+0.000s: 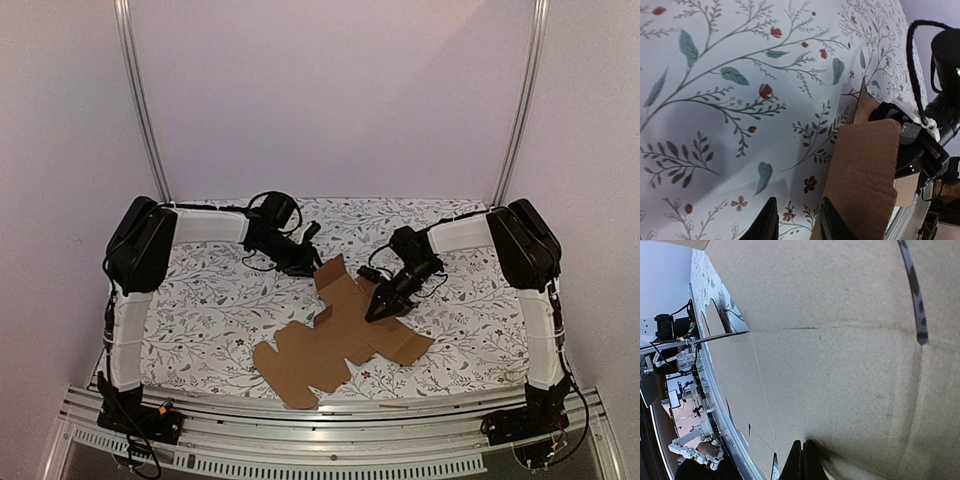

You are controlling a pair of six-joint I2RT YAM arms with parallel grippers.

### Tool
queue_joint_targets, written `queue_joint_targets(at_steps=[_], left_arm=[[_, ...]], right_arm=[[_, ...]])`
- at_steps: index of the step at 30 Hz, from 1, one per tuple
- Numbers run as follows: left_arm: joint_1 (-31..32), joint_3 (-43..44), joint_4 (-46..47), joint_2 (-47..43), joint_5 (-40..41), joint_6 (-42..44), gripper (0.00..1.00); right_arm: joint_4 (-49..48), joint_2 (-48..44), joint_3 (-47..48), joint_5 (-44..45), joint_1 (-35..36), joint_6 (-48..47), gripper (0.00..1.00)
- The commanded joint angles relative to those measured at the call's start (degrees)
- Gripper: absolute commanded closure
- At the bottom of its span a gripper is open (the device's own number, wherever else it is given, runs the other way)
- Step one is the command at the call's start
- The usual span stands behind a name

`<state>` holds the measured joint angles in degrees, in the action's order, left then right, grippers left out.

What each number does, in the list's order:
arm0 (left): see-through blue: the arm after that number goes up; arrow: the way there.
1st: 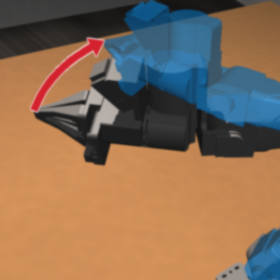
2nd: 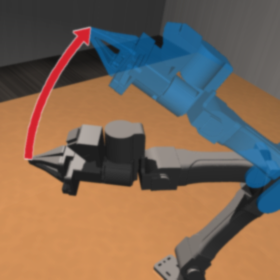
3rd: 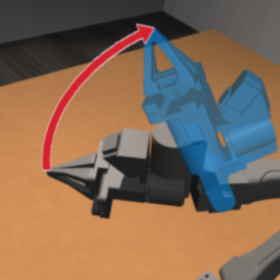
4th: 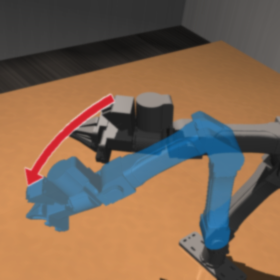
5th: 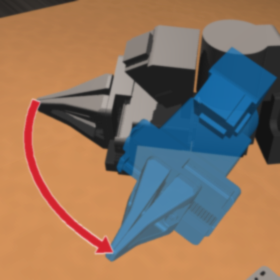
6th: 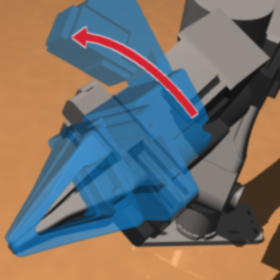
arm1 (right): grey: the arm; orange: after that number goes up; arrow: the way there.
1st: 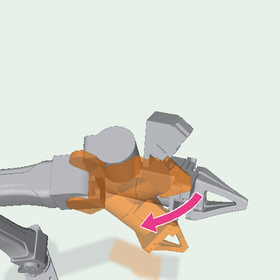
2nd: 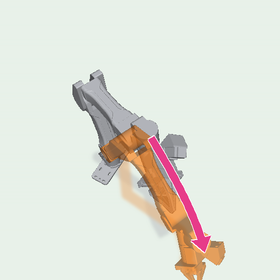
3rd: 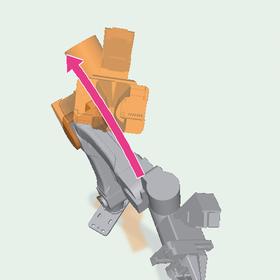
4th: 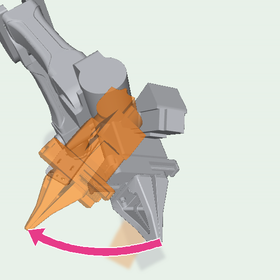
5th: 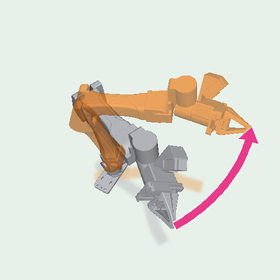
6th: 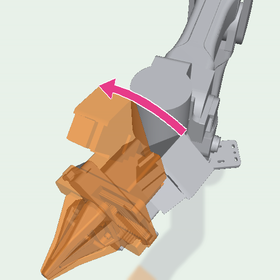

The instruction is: Fold the paper box

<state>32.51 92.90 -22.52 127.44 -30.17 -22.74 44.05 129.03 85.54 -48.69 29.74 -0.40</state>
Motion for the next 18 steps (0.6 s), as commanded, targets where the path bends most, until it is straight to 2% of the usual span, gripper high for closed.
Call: queue_joint_targets(at_steps=[1,5,9,11,18], left_arm=[[2.73,-0.74,1.77,1.67,-9.26,2.77,0.72],[4.69,-3.32,4.4,0.09,-12.63,2.96,0.75],[6.58,-6.19,5.42,-2.44,-14.6,3.46,0.72],[7.64,-6.51,3.88,-2.94,-13.58,4.58,0.69],[10.12,-7.95,1.56,-3.55,-8.84,5.84,0.66]], right_arm=[[-1.81,6.64,-1.78,13.0,-0.49,-1.43,1.0],[-1.85,7.07,-1.71,13.01,-0.44,-1.57,1.0],[-1.73,7.2,-1.65,13.0,-0.46,-1.66,1.0],[-1.68,7.45,-1.53,12.92,-0.46,-1.79,1.0],[-0.82,8.75,-0.83,12.6,-0.51,-2.4,1.0]])
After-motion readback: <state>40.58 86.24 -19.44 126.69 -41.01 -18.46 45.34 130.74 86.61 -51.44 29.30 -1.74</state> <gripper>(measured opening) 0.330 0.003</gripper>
